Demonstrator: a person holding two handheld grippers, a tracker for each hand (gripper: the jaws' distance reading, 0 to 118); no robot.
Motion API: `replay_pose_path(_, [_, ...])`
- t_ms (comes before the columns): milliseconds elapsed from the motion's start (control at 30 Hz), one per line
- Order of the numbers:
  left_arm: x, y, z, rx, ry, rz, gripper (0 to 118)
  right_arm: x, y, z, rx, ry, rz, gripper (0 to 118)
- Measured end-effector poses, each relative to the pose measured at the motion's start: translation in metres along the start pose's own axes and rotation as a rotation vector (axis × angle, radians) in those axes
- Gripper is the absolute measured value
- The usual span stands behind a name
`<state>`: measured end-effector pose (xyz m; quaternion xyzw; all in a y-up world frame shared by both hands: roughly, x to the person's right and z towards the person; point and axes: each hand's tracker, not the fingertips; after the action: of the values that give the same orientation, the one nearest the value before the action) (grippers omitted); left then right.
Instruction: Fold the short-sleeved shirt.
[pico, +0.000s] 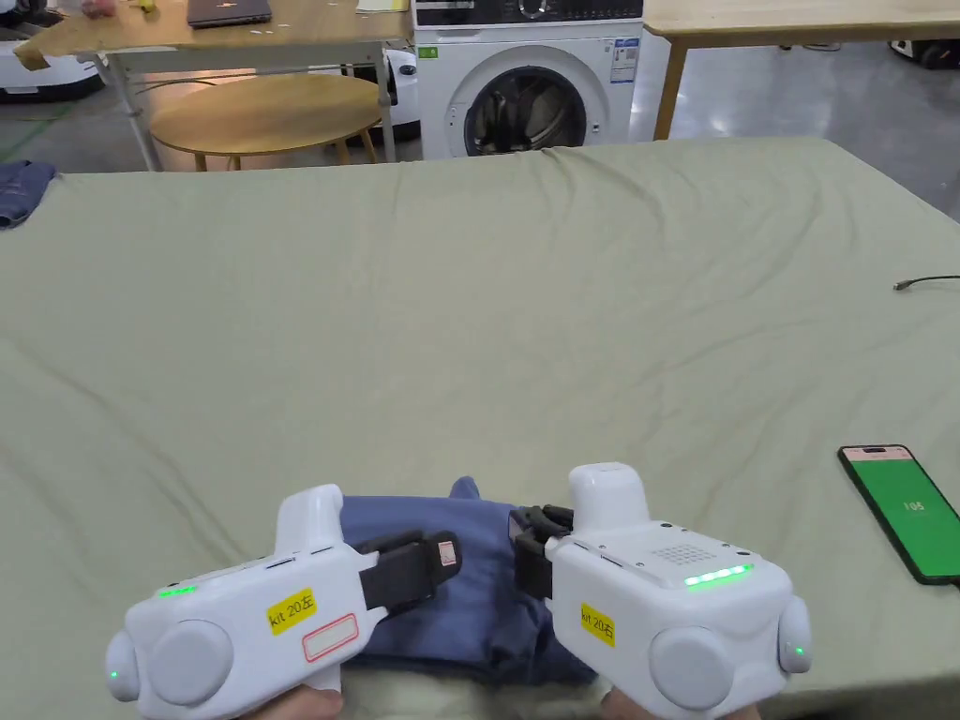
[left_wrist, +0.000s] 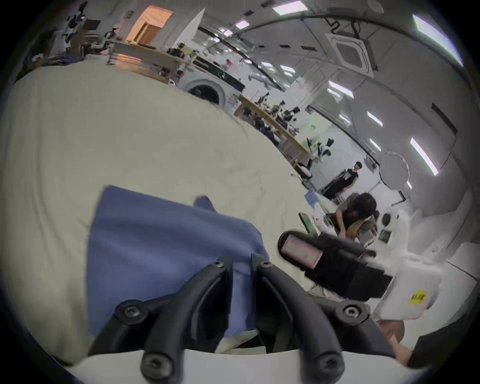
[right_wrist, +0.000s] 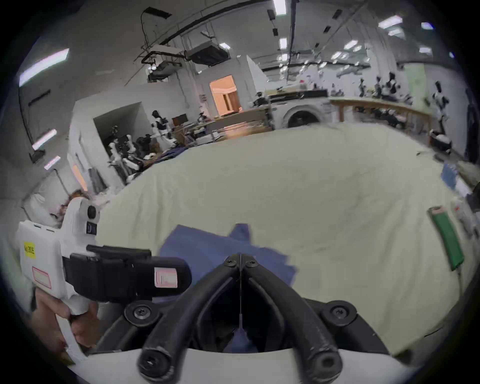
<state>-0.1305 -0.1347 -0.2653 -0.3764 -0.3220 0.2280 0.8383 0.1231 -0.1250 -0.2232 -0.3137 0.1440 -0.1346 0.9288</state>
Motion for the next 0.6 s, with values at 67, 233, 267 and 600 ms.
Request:
replay_pose_path(67, [-0.017, 0.004, 0.015, 0.023, 0.018, 0.036, 79, 0.003, -0.006, -0.011, -0.033, -0.005, -0.010, 0])
replay_pose_path(233, [-0.068, 0.004, 0.046, 0.069, 0.074, 0.165, 109, 0.022, -0.024, -0.032, -0.158, -0.056, -0.029, 0])
replay_pose_path(267, [-0.079, 0.004, 0.049, 0.069, 0.078, 0.199, 109, 0.027, -0.026, -0.034, -0.160, -0.065, -0.042, 0])
replay_pose_path(600, [-0.133, -0.028, -0.012, -0.041, -0.381, 0.547, 100, 0.035, -0.026, -0.036, -0.148, -0.042, -0.098, 0])
